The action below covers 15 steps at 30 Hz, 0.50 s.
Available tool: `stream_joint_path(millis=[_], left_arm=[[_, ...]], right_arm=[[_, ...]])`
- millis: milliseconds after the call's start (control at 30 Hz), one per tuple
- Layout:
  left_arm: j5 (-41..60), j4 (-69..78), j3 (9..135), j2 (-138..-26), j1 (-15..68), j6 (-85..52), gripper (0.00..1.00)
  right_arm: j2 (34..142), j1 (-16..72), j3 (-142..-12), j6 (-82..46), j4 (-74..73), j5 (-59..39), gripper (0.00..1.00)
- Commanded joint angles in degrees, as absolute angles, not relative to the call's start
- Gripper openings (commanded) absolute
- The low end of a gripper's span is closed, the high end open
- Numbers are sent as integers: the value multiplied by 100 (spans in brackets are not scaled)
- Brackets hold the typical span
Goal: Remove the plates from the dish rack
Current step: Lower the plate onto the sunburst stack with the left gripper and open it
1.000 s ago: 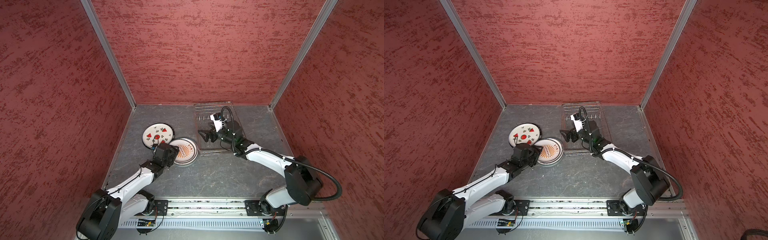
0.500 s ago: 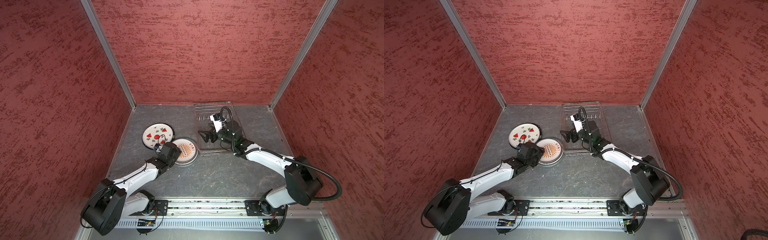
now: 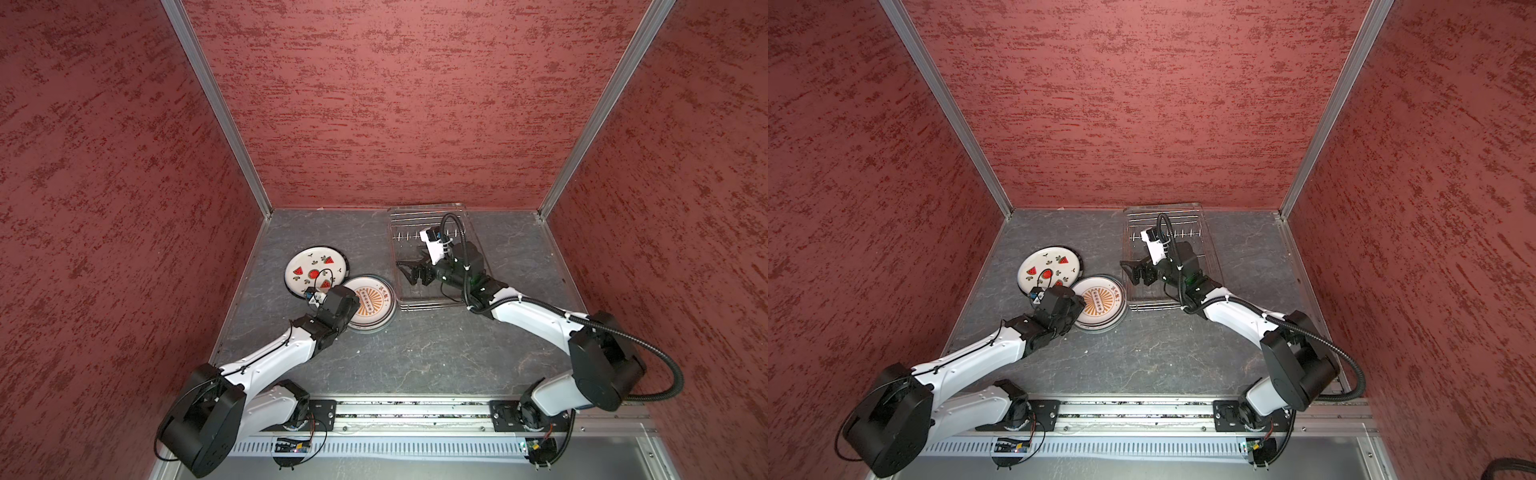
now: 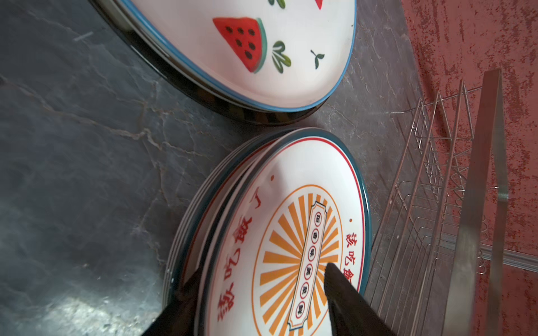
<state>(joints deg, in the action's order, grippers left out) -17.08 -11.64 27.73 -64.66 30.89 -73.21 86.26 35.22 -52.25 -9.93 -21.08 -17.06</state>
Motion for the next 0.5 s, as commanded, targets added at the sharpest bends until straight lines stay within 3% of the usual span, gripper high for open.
stream_joint_path(millis=[0,467], left_arm=[[-2087,-1360,2838,-6280,3148,-7231,62],[-2013,-1290,2789,-6233,3087,-7038,62]], right_arm=[[8638,3568,-5420,-861,-2142,-1591,99],[8656,3568,-5441,-882,-2109,-1582,99]])
